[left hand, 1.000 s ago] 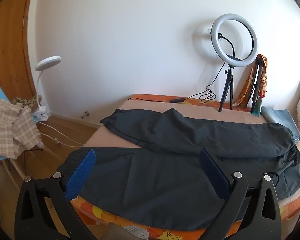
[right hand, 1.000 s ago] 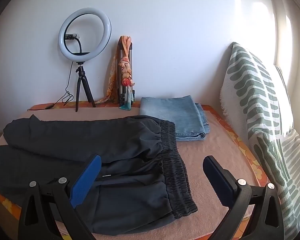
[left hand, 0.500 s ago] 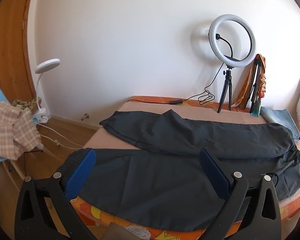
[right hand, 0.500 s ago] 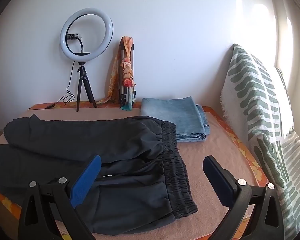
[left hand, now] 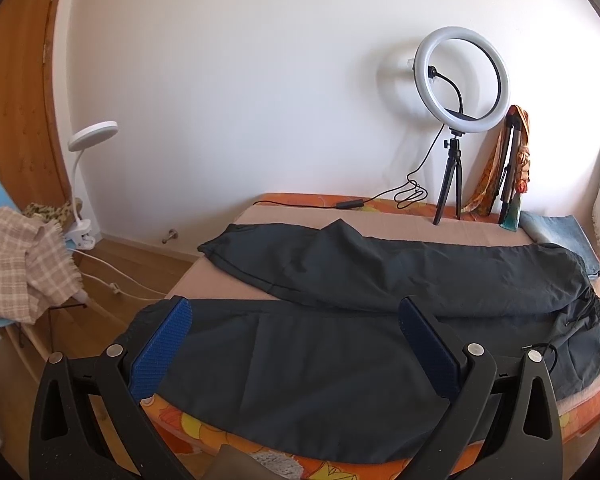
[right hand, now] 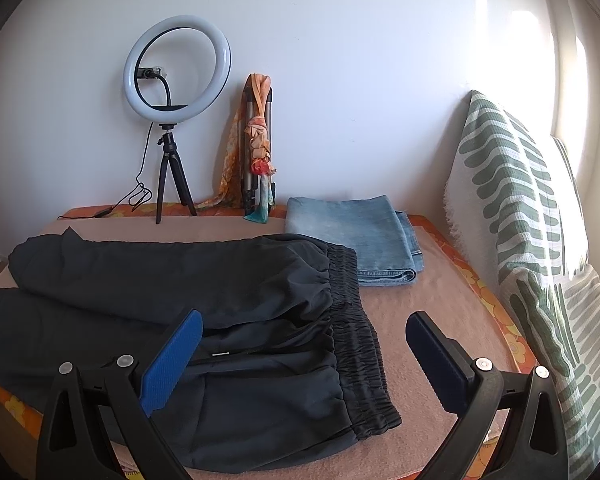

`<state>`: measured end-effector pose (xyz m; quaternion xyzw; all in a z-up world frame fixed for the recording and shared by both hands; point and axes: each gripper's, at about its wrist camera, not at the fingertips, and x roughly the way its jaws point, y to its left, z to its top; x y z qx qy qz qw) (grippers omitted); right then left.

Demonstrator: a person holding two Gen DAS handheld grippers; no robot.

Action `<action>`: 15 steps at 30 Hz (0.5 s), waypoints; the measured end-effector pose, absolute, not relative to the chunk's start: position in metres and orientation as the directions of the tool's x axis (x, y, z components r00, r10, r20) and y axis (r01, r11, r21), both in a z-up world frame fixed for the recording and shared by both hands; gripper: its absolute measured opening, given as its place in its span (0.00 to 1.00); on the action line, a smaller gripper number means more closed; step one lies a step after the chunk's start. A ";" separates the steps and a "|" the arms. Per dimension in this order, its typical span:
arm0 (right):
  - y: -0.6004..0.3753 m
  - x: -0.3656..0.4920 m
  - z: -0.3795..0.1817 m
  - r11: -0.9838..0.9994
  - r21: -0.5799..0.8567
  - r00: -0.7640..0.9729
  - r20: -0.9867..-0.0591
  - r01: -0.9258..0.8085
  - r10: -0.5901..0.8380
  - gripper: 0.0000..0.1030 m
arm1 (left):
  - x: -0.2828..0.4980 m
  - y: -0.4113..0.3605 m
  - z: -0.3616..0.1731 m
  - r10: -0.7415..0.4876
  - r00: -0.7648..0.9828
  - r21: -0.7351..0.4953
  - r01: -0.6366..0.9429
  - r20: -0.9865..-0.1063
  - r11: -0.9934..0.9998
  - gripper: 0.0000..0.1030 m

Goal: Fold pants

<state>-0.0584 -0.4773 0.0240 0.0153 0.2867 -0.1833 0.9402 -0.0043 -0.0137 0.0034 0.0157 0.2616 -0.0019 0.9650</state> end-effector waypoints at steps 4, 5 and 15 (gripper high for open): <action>-0.473 -0.055 0.026 0.931 -0.077 0.769 -0.542 0.358 -0.340 1.00 | -0.005 -0.017 0.004 -0.001 0.865 0.031 0.019 -0.502 0.999 1.00; -0.472 -0.054 0.026 0.930 -0.077 0.769 -0.541 0.358 -0.341 1.00 | -0.005 -0.018 0.004 -0.002 0.866 0.033 0.021 -0.499 0.999 1.00; -0.451 -0.049 0.029 0.946 -0.074 0.789 -0.533 0.315 -0.305 1.00 | -0.005 -0.031 0.001 -0.015 0.865 0.049 0.045 -0.502 0.998 1.00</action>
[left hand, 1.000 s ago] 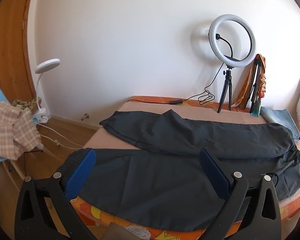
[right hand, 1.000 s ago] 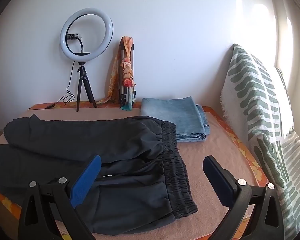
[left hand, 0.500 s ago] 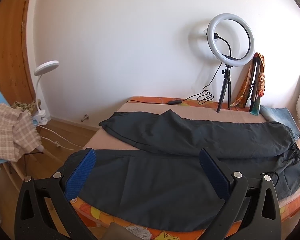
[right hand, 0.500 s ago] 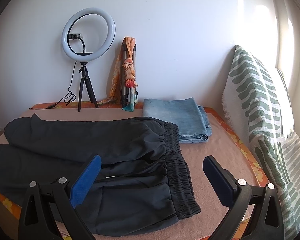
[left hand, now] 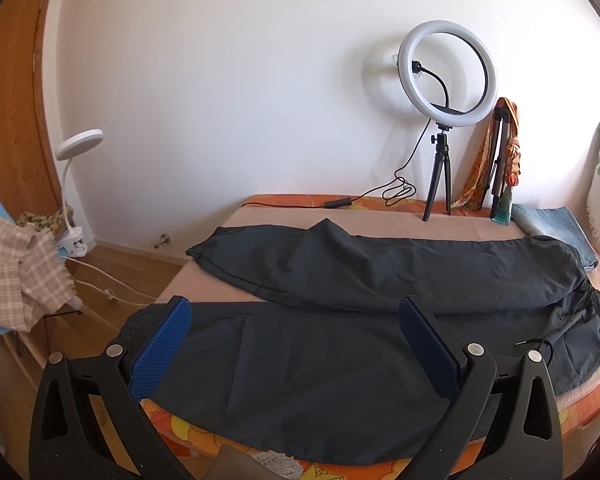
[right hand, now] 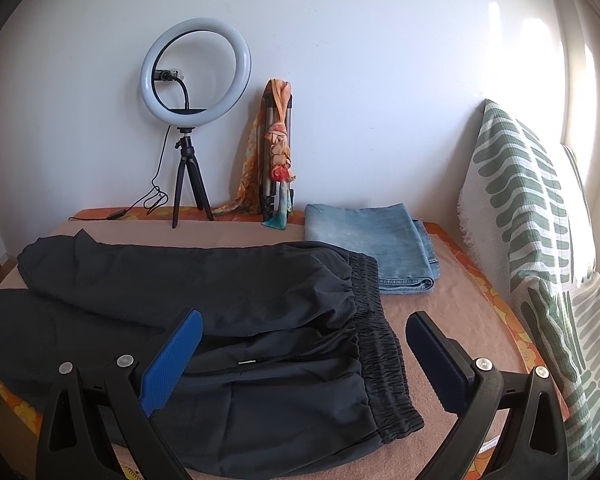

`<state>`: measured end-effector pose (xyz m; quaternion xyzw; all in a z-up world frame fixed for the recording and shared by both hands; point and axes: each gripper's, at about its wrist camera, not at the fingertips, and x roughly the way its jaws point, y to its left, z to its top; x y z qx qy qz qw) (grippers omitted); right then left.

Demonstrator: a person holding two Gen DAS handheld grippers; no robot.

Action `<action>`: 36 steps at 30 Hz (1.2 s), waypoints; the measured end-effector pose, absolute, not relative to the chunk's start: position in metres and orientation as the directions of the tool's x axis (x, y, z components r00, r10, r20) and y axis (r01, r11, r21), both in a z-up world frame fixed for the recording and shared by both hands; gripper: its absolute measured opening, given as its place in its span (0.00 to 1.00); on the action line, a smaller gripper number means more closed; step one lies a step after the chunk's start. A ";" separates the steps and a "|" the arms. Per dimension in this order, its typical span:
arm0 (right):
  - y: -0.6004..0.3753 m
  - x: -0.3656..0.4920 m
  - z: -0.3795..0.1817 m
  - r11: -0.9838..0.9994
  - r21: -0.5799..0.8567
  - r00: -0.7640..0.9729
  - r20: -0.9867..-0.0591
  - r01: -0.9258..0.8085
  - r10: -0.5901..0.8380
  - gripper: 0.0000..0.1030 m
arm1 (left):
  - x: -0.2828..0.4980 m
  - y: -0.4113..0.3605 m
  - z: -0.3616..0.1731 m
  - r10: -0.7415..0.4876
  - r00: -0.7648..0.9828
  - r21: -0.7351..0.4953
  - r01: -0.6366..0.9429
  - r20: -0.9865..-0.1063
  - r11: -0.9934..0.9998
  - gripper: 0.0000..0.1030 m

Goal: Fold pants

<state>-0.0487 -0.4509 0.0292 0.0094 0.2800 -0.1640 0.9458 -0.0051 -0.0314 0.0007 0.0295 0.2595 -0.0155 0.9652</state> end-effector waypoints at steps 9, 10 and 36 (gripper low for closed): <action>-0.445 -0.049 0.034 0.958 -0.036 0.813 -0.520 0.286 -0.262 1.00 | -0.001 -0.041 0.001 -0.026 0.860 0.049 0.060 -0.509 0.997 1.00; -0.445 -0.049 0.035 0.958 -0.032 0.814 -0.520 0.285 -0.259 1.00 | -0.001 -0.041 0.000 -0.026 0.860 0.051 0.060 -0.510 0.997 1.00; -0.446 -0.051 0.038 0.958 -0.017 0.817 -0.518 0.288 -0.255 1.00 | 0.002 -0.050 -0.001 -0.023 0.855 0.058 0.063 -0.518 0.996 1.00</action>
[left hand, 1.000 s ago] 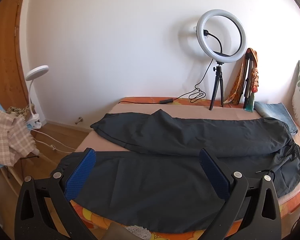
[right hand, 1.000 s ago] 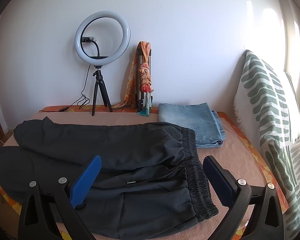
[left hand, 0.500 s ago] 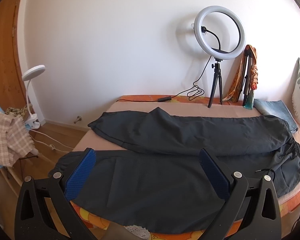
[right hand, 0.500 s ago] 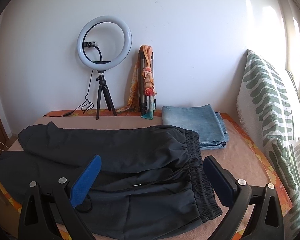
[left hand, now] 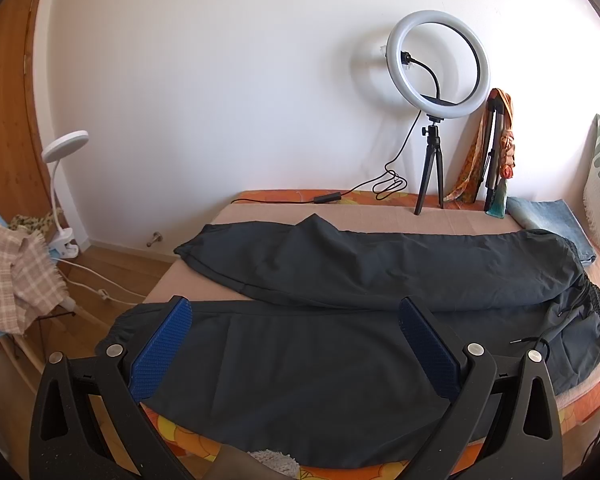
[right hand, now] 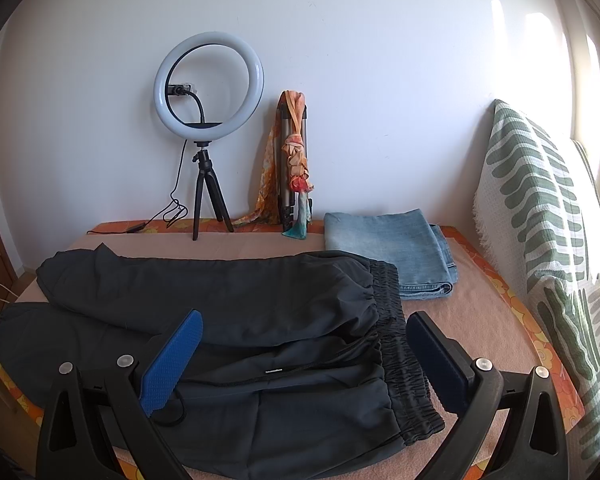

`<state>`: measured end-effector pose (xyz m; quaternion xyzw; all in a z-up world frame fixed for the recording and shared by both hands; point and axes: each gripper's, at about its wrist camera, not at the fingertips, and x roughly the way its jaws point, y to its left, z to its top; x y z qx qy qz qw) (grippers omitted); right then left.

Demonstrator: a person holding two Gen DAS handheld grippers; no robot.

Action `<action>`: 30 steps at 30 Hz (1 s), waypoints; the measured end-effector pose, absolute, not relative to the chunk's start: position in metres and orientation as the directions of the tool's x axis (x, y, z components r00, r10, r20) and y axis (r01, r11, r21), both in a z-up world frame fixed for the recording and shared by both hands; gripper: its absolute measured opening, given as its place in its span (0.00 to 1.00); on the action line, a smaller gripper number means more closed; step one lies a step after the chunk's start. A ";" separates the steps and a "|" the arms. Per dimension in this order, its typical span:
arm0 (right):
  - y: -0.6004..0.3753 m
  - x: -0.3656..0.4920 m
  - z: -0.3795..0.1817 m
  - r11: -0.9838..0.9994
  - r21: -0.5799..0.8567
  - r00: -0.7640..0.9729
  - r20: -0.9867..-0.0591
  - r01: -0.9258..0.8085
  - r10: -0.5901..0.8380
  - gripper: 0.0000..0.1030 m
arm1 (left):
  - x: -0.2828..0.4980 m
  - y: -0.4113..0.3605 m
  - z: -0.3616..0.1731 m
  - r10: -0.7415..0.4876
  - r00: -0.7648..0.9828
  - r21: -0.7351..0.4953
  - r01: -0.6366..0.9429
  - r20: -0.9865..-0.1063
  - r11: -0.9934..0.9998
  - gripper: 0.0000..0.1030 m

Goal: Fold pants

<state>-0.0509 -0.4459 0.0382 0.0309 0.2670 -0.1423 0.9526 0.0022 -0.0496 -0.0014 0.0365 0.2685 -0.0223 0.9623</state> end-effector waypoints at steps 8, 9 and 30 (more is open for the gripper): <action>-0.446 -0.049 0.039 0.959 -0.010 0.819 -0.519 0.282 -0.246 1.00 | 0.003 -0.049 -0.001 -0.025 0.855 0.054 0.062 -0.517 0.997 1.00; -0.446 -0.049 0.040 0.962 -0.002 0.822 -0.519 0.274 -0.235 1.00 | 0.004 -0.049 -0.001 -0.027 0.856 0.050 0.061 -0.517 0.997 1.00; -0.463 0.044 0.033 0.997 0.079 0.816 -0.578 0.020 0.029 1.00 | 0.074 0.036 0.024 -0.028 0.834 -0.013 0.025 -0.551 1.000 0.99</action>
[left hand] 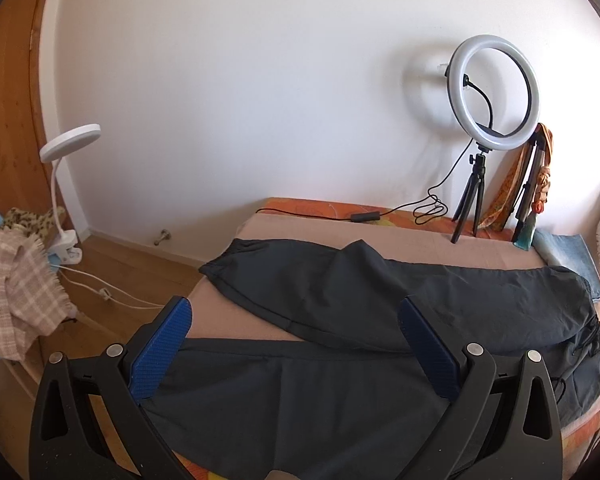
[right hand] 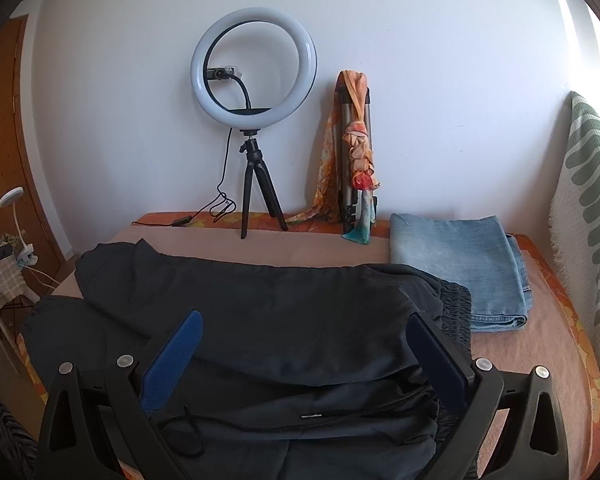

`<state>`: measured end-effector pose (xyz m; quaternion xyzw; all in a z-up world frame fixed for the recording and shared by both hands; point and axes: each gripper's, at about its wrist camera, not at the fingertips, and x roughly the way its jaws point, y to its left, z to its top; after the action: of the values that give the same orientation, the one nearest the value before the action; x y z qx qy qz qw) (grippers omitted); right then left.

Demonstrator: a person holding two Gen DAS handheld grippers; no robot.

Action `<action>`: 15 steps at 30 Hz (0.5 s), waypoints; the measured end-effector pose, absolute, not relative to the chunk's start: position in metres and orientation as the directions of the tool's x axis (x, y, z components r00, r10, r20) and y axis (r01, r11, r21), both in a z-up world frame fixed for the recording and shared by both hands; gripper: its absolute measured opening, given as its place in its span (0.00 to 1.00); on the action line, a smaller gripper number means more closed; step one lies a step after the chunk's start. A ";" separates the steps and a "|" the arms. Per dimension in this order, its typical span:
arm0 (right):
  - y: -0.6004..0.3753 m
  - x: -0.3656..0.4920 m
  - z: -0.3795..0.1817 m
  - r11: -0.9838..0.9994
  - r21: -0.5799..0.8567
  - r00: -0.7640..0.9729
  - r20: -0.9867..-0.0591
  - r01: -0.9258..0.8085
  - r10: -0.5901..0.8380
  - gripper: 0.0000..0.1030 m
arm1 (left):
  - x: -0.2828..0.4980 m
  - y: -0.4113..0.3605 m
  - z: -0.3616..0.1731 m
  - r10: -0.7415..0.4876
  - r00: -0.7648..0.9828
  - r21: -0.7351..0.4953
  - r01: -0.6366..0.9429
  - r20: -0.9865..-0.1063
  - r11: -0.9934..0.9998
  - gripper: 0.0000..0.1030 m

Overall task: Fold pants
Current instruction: 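Move the right gripper to the pants leg hem and close on it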

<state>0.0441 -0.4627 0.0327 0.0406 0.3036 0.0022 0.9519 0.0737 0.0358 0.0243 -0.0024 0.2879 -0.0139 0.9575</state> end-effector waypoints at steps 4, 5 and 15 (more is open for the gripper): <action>-0.451 0.084 0.031 0.994 0.089 0.768 -0.632 -0.057 0.101 1.00 | 0.098 0.056 0.030 -0.029 0.816 -0.037 0.009 -0.577 0.999 0.99; -0.449 0.094 0.031 0.993 0.088 0.751 -0.650 -0.078 0.117 1.00 | 0.106 0.060 0.030 -0.032 0.808 -0.044 0.007 -0.589 0.999 0.98; -0.417 0.188 0.018 0.965 -0.011 0.664 -0.728 -0.261 0.172 0.99 | 0.203 0.091 0.001 -0.084 0.693 -0.150 -0.035 -0.716 0.988 0.79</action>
<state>0.1878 -0.4168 0.0176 -0.0572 0.3924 0.1190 0.9103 0.2034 0.0911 0.0007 -0.0762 0.3914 -0.0135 0.9170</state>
